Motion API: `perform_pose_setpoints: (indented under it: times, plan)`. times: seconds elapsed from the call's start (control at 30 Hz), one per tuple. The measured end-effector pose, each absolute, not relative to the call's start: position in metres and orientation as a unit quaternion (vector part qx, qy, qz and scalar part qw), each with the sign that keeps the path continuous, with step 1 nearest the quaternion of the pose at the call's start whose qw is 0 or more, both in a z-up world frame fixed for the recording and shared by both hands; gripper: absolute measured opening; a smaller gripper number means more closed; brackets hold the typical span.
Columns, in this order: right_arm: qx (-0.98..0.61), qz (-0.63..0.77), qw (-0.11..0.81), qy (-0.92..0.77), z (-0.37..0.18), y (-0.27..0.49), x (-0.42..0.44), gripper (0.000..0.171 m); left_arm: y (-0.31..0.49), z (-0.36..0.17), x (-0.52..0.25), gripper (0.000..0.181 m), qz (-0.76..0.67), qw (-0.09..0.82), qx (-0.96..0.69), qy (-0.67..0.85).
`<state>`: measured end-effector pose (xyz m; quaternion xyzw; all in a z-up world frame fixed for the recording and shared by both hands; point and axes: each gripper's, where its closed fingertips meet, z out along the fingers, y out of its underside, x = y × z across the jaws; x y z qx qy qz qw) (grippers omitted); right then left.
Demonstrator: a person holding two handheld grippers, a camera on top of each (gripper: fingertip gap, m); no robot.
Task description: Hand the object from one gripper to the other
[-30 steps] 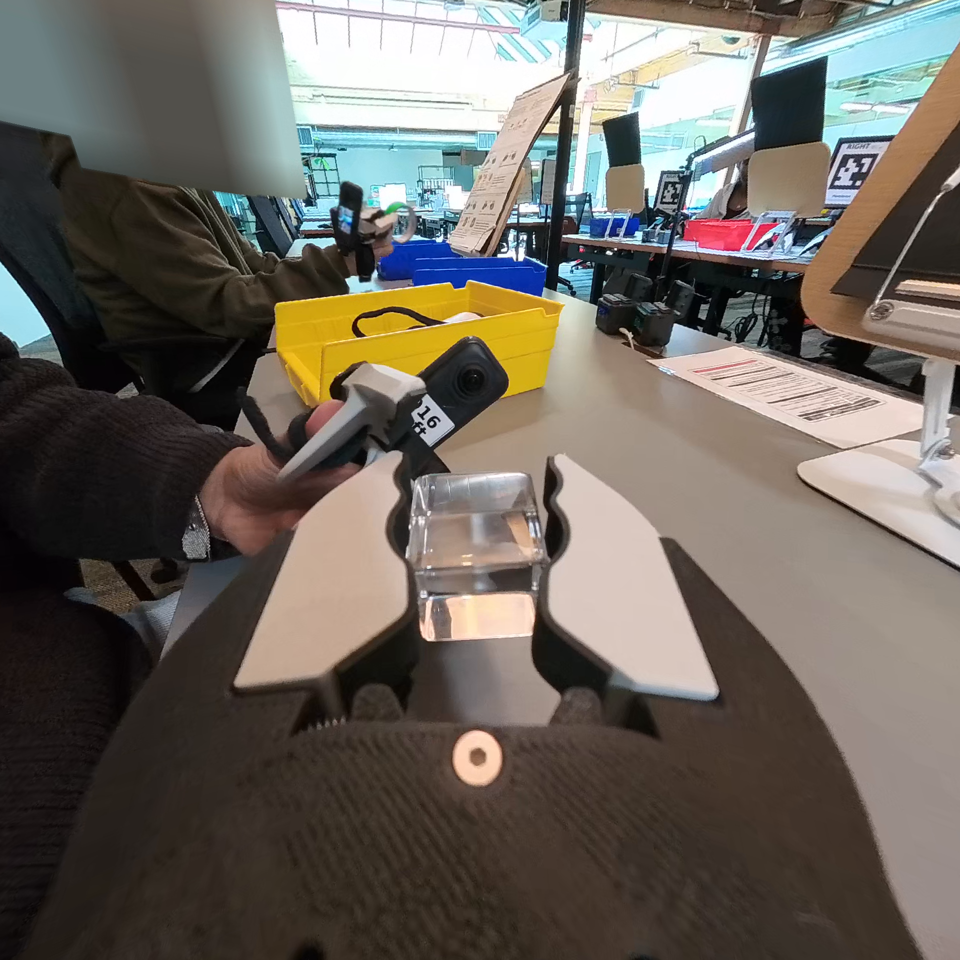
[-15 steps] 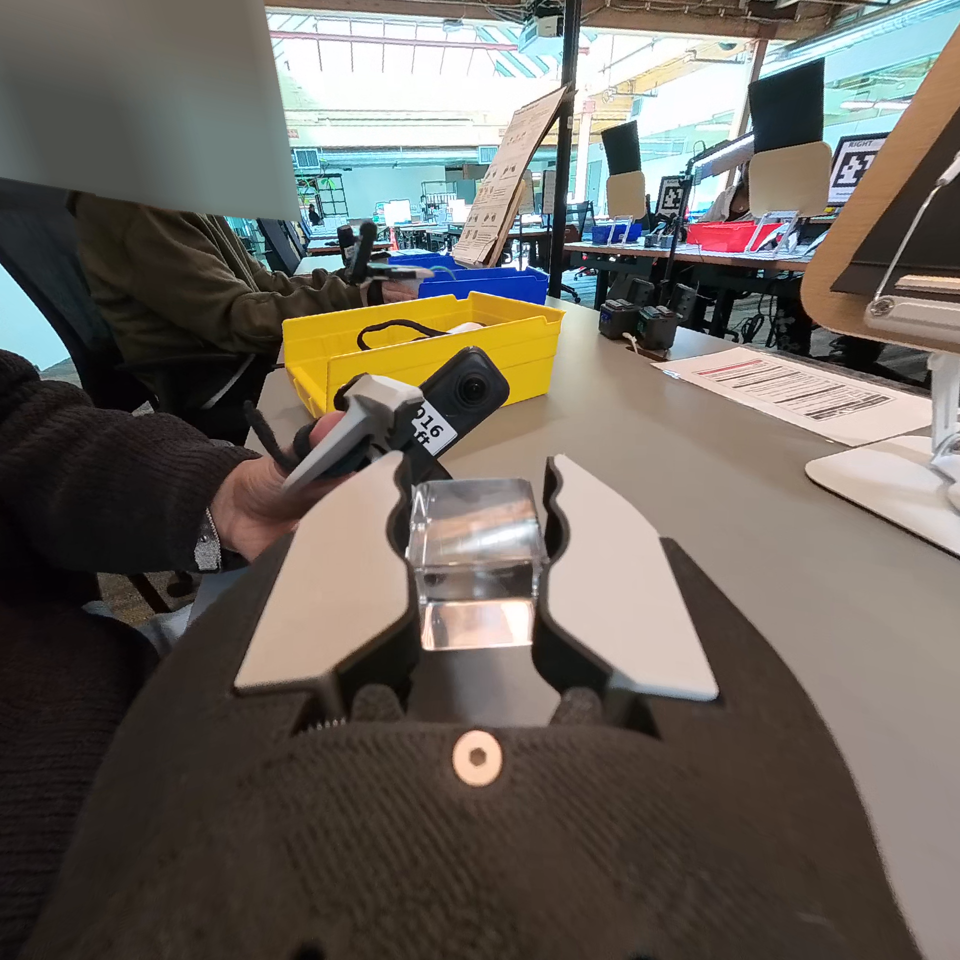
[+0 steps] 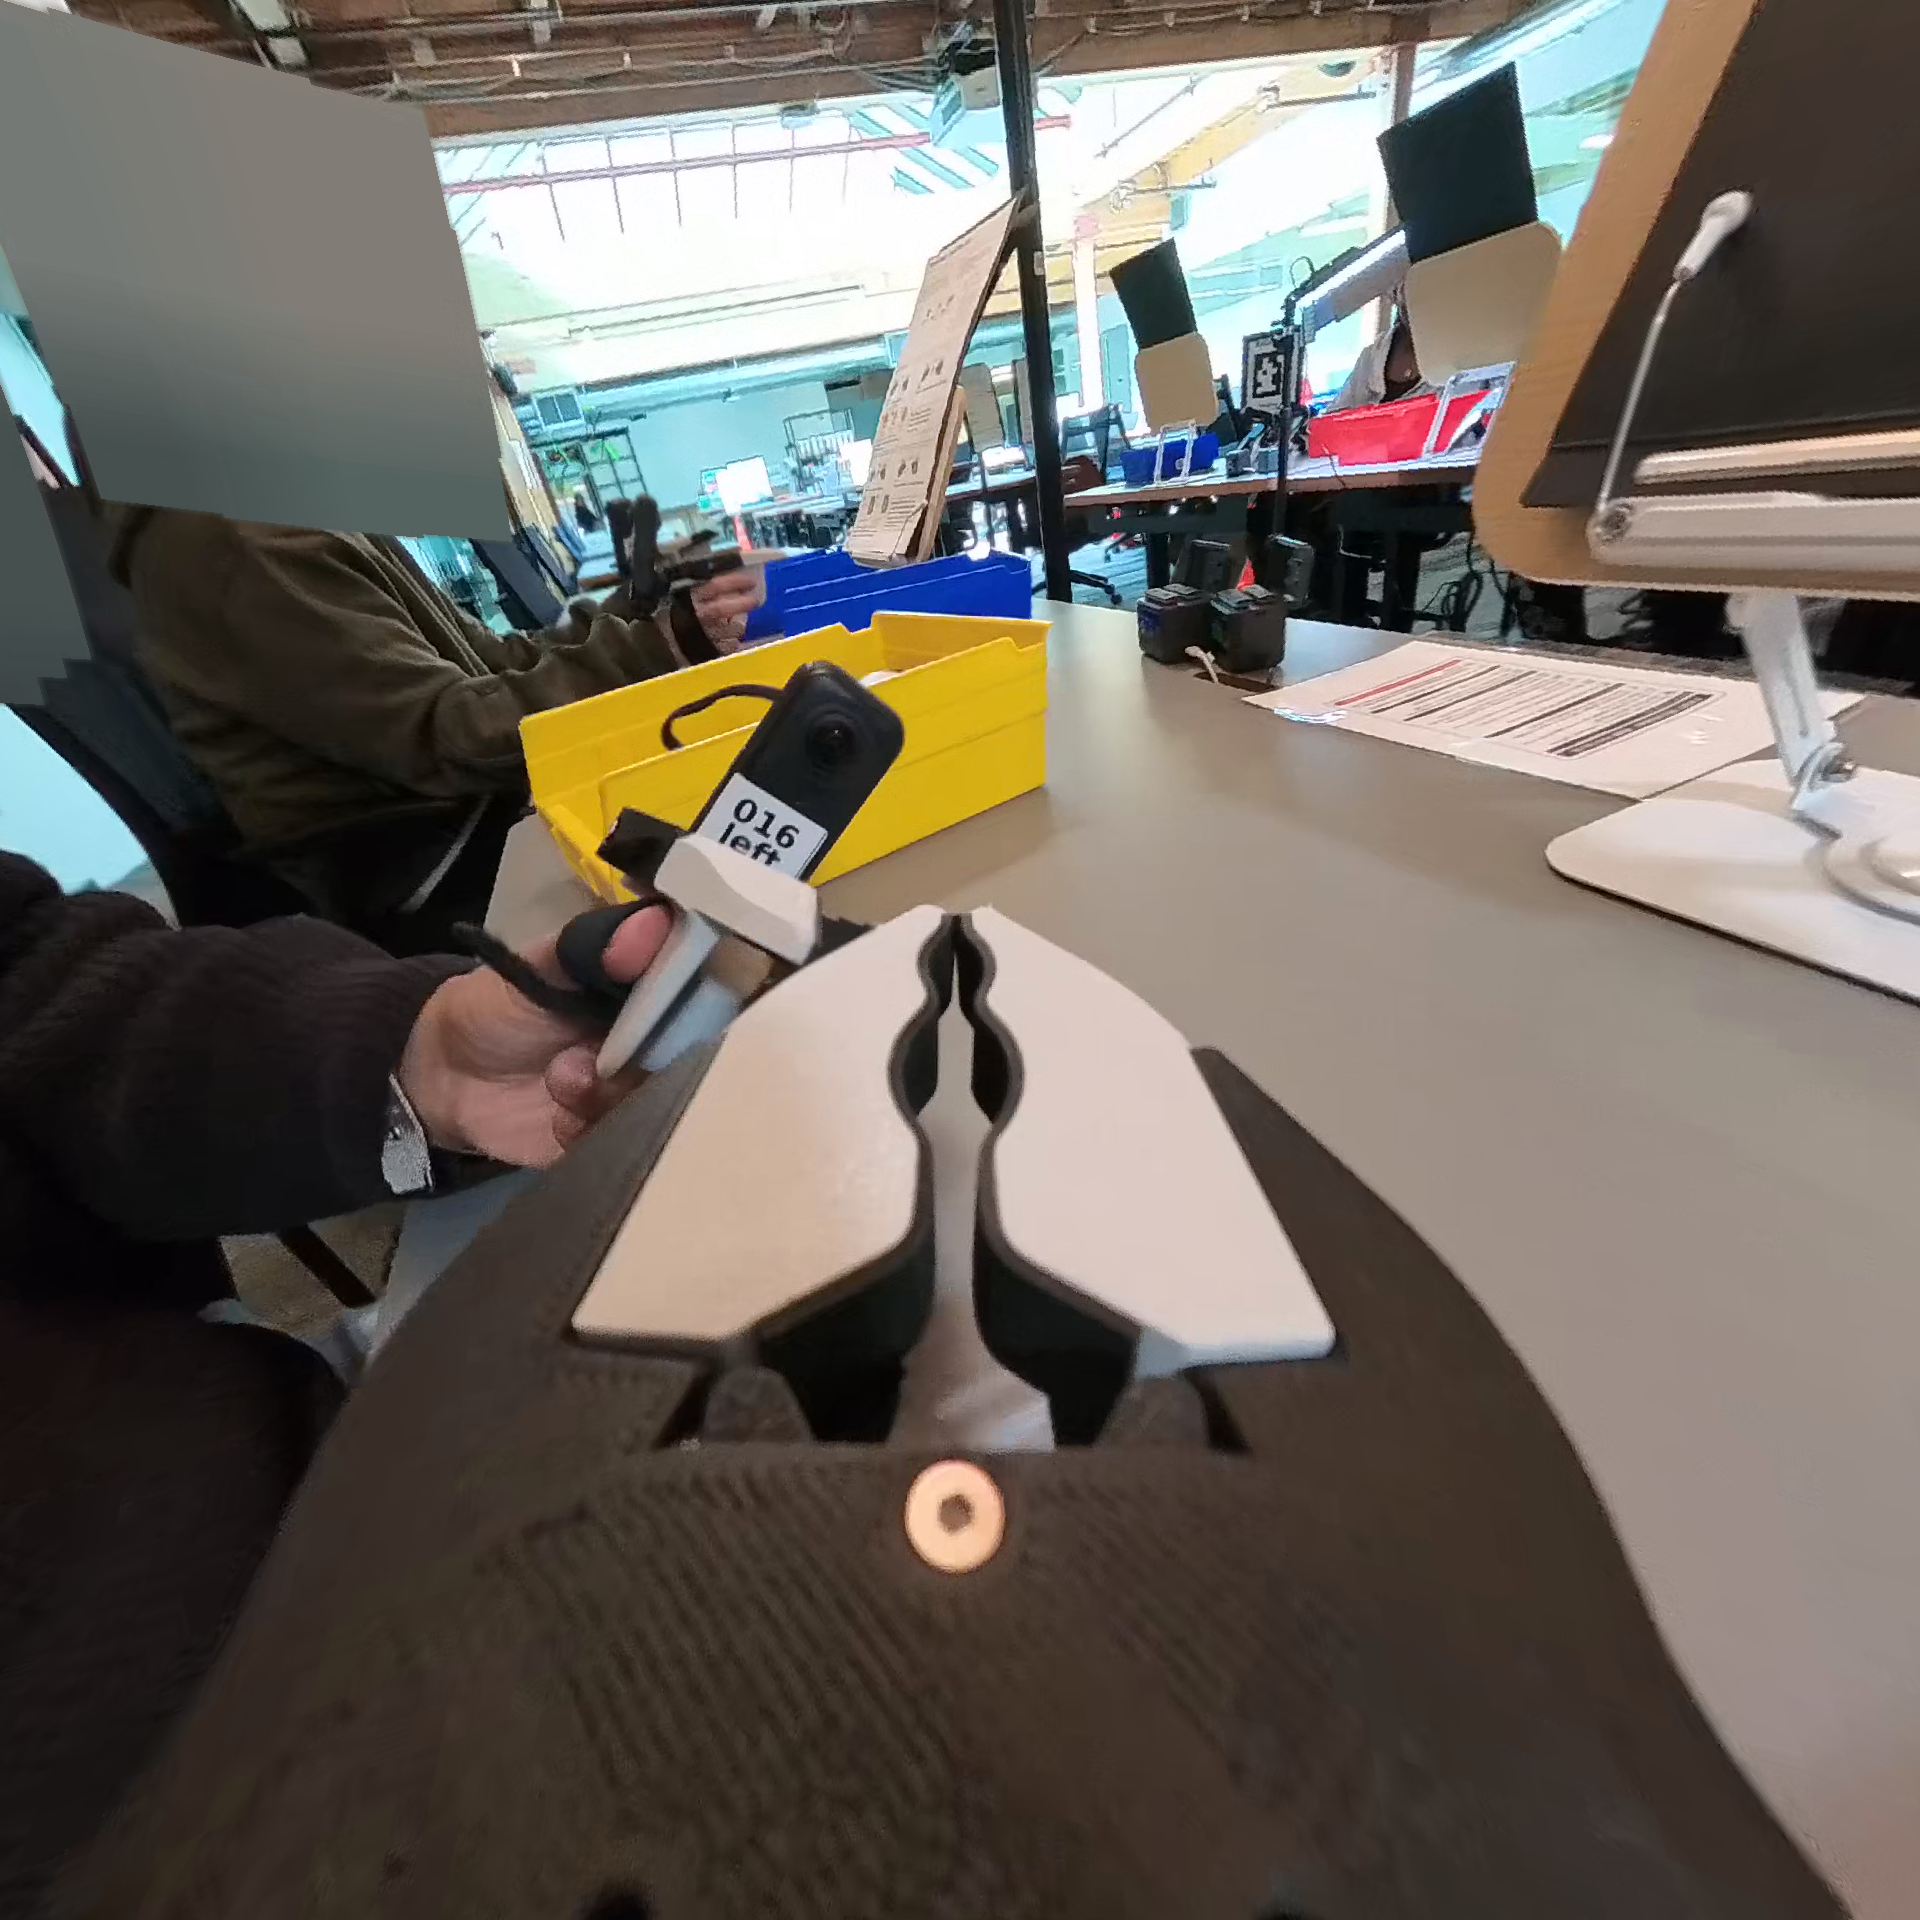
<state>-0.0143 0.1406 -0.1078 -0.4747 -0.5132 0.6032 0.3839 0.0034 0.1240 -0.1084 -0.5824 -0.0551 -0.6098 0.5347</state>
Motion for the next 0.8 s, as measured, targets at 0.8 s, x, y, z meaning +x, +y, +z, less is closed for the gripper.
perform_pose_setpoints:
  times: [0.8]
  plan:
    - [-0.486,0.606,0.374,-0.507,-0.1120,0.1445,-0.0153,0.007,0.1258,-0.1089,-0.0063,0.015,-0.616,0.540,-0.569,-0.073]
